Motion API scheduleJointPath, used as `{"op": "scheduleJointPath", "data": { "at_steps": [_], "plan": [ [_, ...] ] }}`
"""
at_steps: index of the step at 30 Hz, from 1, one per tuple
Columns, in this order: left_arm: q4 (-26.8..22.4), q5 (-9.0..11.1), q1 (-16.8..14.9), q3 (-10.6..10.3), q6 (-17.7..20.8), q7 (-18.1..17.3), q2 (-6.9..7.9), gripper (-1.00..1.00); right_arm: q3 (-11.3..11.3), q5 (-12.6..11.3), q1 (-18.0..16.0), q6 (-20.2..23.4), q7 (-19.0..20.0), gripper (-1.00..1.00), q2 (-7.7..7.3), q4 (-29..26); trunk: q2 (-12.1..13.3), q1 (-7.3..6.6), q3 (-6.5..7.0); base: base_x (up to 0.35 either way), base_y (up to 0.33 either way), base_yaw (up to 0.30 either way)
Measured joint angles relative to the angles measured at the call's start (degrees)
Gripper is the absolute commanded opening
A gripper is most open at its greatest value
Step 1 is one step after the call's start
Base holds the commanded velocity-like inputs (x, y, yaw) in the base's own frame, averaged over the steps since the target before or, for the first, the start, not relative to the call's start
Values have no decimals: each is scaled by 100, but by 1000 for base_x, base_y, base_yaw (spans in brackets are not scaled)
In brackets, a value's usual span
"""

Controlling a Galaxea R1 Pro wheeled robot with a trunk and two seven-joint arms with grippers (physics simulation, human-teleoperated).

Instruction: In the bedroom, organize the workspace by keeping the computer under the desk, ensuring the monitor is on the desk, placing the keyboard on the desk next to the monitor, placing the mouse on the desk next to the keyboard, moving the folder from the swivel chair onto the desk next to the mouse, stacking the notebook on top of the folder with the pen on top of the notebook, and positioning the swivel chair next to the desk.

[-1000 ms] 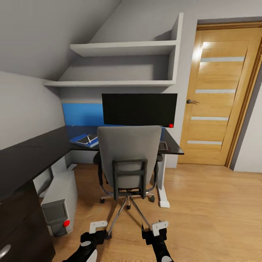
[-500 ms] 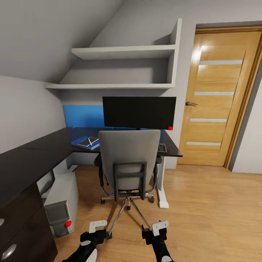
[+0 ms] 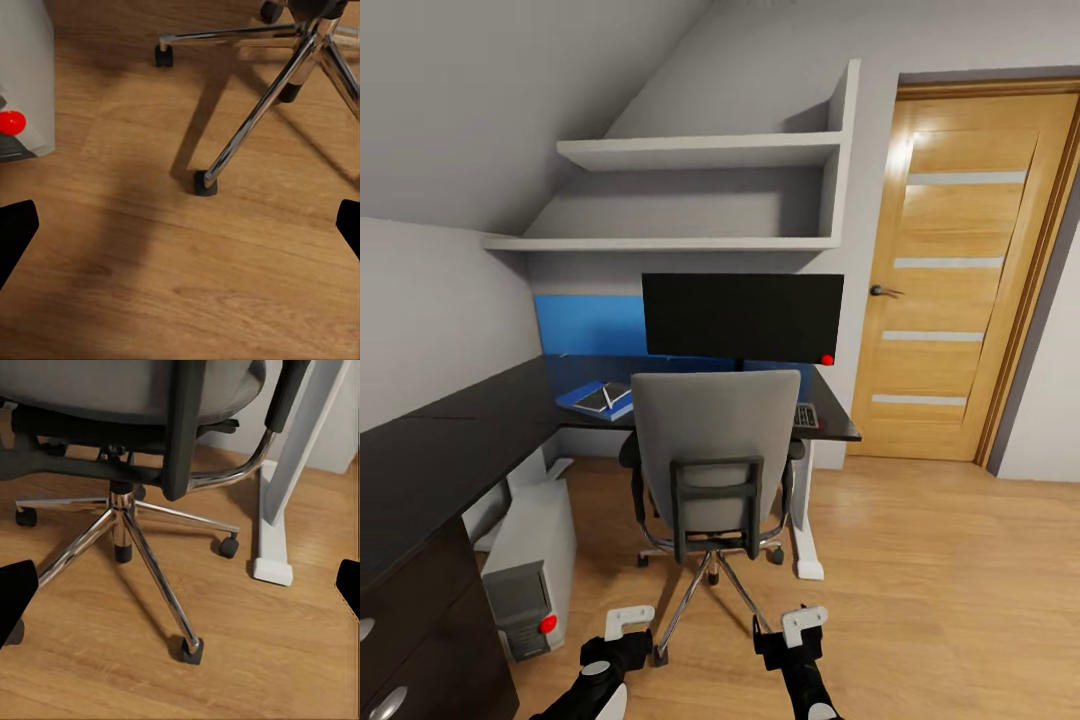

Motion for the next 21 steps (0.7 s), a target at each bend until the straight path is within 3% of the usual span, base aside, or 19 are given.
{"op": "scheduleJointPath", "data": {
  "at_steps": [8, 14, 16, 20, 21],
  "plan": [
    [286, 19, 1, 13, -6, -4, 1, 100, -74, -31, 0, -288, -13, 100, -223, 0, 321, -176, 143, 0, 0, 0],
    [996, 27, 2, 36, -149, 7, 20, 100, -421, -35, 0, -361, -11, 100, -330, 98, 562, -307, 251, 0, 0, 0],
    [1264, 20, 3, 41, -321, 14, 25, 100, -455, -39, 0, -401, -11, 100, -354, 220, 642, -351, 287, 0, 0, 0],
    [2040, 12, 3, 43, -1121, 17, 27, 100, -498, -47, 17, -697, -14, 100, -399, 578, 802, -439, 359, 0, 0, 0],
    [2266, 20, 3, 48, -1502, 10, 27, 100, -514, -52, 79, -850, -14, 100, -430, 645, 842, -461, 376, 0, 0, 0]
  ]
}}
